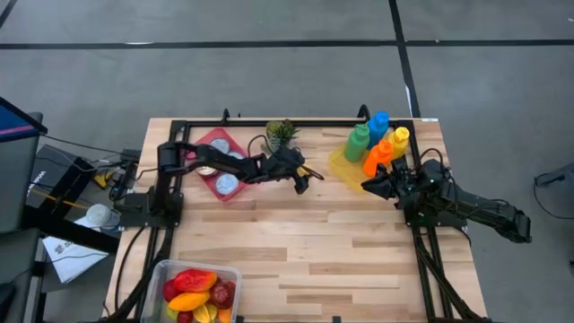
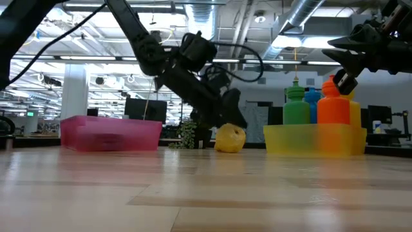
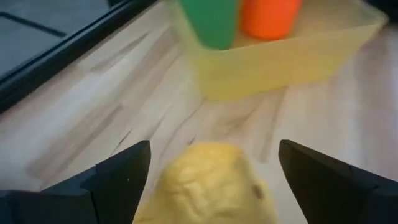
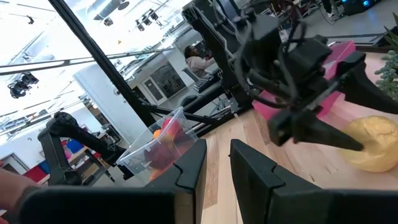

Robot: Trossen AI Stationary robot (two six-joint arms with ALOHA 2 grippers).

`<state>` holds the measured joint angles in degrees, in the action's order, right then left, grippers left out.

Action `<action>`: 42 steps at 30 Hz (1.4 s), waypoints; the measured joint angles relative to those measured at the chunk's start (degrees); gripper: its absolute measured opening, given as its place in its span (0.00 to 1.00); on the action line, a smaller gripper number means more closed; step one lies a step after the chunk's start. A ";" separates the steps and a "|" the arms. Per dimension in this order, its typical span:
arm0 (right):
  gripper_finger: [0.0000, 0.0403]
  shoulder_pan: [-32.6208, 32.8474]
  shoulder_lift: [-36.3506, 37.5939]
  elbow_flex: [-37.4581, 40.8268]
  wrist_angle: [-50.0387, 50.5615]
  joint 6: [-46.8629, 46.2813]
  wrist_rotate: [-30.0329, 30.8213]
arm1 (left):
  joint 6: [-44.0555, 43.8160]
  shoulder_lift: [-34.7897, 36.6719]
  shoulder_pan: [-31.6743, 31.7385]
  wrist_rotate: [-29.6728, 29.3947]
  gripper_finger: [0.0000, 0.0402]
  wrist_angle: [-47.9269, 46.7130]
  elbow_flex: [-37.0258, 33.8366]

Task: Pick & Place Food Item
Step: Put the yellow pear into the transparent bin

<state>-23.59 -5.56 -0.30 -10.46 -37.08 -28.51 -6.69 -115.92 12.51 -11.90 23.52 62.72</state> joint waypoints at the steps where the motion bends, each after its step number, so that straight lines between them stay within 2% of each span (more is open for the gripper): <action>1: 0.16 0.00 0.00 0.00 0.00 0.00 0.00 | -0.62 -0.47 0.12 -0.84 0.86 0.21 0.02; 10: 0.16 0.00 0.00 0.00 0.00 0.00 0.02 | -4.71 -3.70 -0.27 -1.78 0.86 0.38 0.11; 15: 0.16 0.00 0.00 0.00 -0.01 0.00 0.04 | -5.05 -3.14 -0.59 -1.44 0.77 -0.64 0.07; 20: 0.16 0.00 0.00 0.00 -0.02 0.00 0.04 | -9.33 -0.89 -0.59 -1.24 0.68 -2.78 -0.15; 25: 0.16 -0.01 0.00 0.00 0.00 0.00 0.06 | -15.52 4.73 -0.97 -0.81 0.67 -4.20 -0.14; 29: 0.16 -0.02 0.00 0.00 0.00 0.00 0.04 | -22.23 12.39 -1.20 6.85 0.68 -5.81 -0.20; 37: 0.16 -0.02 -0.02 0.02 0.00 0.00 0.04 | -37.67 31.36 -1.28 31.84 0.68 -5.43 -0.14; 42: 0.16 -0.02 -0.02 0.01 -0.02 0.00 0.04 | -42.63 43.42 -2.88 38.38 0.69 -5.56 -0.13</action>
<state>-23.62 -5.58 -0.29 -10.48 -37.08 -28.47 -49.32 -72.50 9.63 26.47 17.97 62.59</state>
